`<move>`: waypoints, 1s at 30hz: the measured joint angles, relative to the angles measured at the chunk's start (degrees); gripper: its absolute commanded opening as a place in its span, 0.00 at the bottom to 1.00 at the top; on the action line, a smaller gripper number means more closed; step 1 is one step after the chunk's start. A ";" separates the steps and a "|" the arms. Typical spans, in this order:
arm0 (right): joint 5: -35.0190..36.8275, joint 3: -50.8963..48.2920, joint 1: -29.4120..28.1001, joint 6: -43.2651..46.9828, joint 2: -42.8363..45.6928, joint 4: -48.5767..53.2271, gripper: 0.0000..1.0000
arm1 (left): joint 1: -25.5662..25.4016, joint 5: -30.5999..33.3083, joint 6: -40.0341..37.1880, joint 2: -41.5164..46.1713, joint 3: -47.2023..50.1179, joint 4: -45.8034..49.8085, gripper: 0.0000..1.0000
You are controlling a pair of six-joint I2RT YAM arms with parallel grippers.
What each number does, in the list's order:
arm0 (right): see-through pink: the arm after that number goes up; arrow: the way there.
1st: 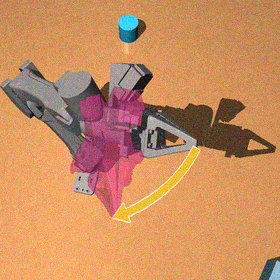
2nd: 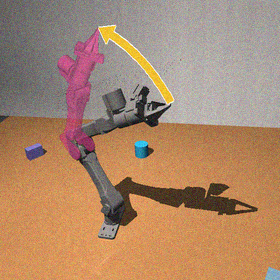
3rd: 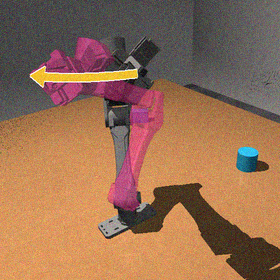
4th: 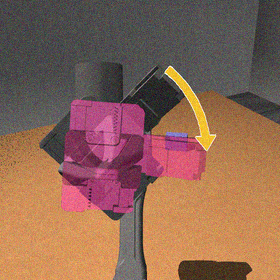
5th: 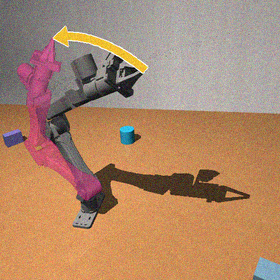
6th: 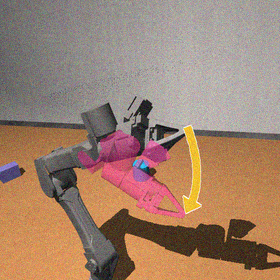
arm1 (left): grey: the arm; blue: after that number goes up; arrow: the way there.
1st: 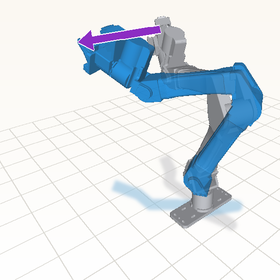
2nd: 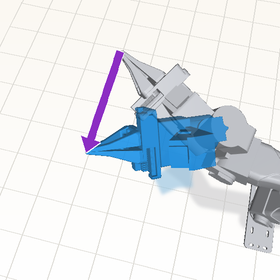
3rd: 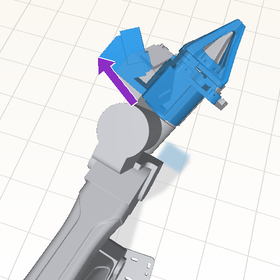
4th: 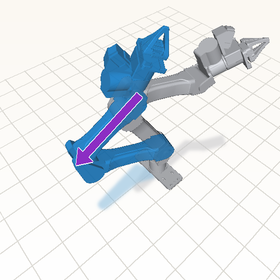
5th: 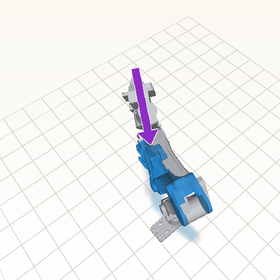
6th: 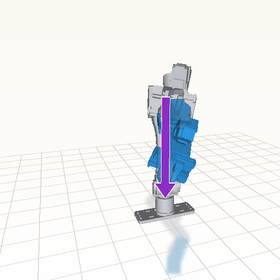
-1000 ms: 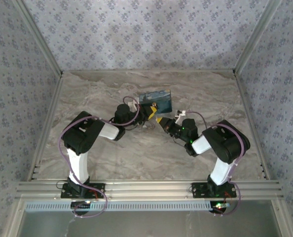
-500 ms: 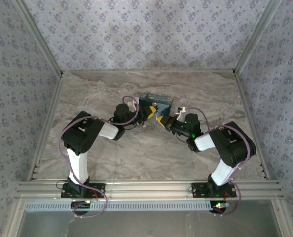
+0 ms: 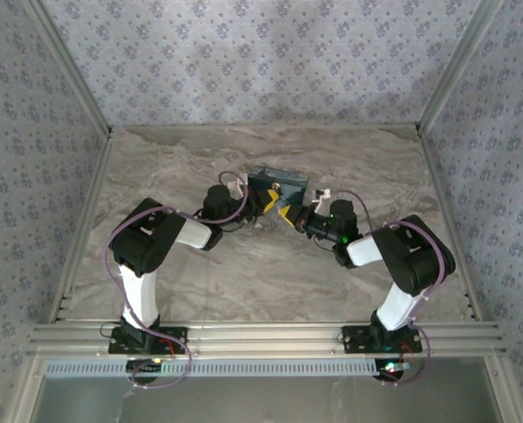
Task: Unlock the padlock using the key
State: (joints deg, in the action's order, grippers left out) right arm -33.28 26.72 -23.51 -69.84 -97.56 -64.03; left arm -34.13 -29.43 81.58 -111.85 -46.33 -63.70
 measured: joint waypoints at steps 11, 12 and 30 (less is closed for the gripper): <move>-0.39 -0.04 0.28 -0.26 0.00 -0.92 0.00 | 0.00 -0.83 0.15 0.00 0.00 -0.07 0.03; -0.48 -0.11 0.28 -0.26 0.00 -0.98 0.00 | 0.00 -0.83 0.15 0.00 0.00 -0.07 0.03; -0.63 -0.26 0.50 -1.33 -0.15 -3.02 0.00 | 0.00 -1.03 0.20 -0.02 0.02 -0.87 0.03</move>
State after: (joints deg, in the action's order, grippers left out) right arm -33.91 26.46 -23.00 -71.18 -97.71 -67.05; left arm -34.13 -30.46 81.78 -111.87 -46.30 -64.58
